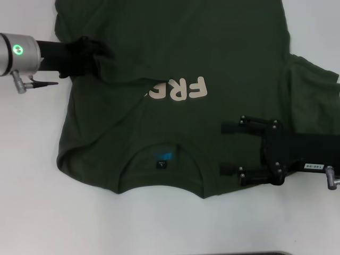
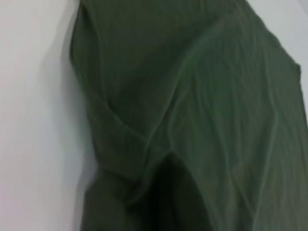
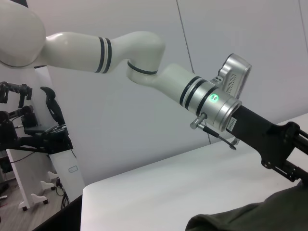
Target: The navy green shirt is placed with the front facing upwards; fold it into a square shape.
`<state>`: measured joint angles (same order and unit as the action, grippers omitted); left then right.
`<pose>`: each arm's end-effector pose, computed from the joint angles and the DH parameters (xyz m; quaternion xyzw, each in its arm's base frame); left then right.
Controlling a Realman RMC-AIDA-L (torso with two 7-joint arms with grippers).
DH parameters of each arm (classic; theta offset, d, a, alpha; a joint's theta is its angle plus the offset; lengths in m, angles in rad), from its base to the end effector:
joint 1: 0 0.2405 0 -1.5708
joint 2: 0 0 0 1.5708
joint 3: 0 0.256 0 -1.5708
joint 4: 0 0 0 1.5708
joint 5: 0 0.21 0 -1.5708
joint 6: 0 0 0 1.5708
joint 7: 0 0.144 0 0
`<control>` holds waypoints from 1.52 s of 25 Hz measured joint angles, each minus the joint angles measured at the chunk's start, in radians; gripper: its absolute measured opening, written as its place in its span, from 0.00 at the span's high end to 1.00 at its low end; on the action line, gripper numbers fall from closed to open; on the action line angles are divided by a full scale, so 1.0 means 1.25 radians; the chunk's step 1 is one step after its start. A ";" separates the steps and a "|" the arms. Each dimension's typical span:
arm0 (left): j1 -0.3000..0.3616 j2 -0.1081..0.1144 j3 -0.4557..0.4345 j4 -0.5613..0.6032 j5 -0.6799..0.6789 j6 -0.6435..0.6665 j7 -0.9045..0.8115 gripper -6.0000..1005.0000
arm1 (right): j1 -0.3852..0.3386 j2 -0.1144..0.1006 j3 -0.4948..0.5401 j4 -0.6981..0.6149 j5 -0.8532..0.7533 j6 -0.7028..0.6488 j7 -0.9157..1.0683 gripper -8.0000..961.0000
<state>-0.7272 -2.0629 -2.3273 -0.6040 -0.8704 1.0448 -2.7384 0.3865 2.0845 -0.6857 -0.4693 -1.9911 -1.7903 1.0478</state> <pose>-0.2609 0.4114 -0.0158 -0.6619 -0.7062 -0.1644 0.1901 0.2849 0.2434 -0.0271 -0.9322 0.1615 0.3198 0.0511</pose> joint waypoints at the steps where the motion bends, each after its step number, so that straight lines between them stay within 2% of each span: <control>1: -0.003 -0.001 0.003 0.003 0.007 -0.004 -0.004 0.42 | -0.001 0.000 0.000 0.000 0.000 0.000 0.000 0.06; 17: -0.008 -0.007 0.022 0.012 0.018 -0.056 -0.015 0.42 | -0.002 0.000 0.000 0.001 0.000 -0.003 0.000 0.06; 20: -0.014 -0.014 0.022 0.013 0.012 -0.060 -0.015 0.42 | -0.002 0.000 0.000 0.002 0.000 -0.003 0.000 0.06; 24: -0.025 -0.024 0.019 0.008 -0.027 -0.053 -0.006 0.42 | -0.002 0.000 0.000 0.002 0.000 -0.003 0.000 0.06; 27: -0.034 -0.025 0.005 0.007 -0.113 -0.010 0.044 0.42 | -0.002 0.000 0.000 0.002 0.000 -0.004 0.000 0.06; 29: -0.031 -0.021 -0.021 0.008 -0.207 0.043 0.108 0.42 | -0.002 0.000 0.000 0.002 0.000 -0.005 0.000 0.06; 31: -0.017 -0.005 -0.033 0.004 -0.264 0.082 0.132 0.42 | -0.003 0.000 0.000 0.003 0.000 -0.004 -0.001 0.06; 34: 0.008 0.011 -0.024 -0.003 -0.249 0.087 0.096 0.42 | -0.003 0.000 0.000 0.004 0.000 -0.001 -0.002 0.06; 38: 0.050 0.020 -0.019 -0.027 -0.196 0.086 0.056 0.42 | -0.004 0.000 0.000 0.003 0.000 0.001 0.000 0.06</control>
<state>-0.6653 -2.0380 -2.3505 -0.6375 -1.1151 1.1523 -2.6686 0.3821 2.0846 -0.6857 -0.4651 -1.9911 -1.7888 1.0472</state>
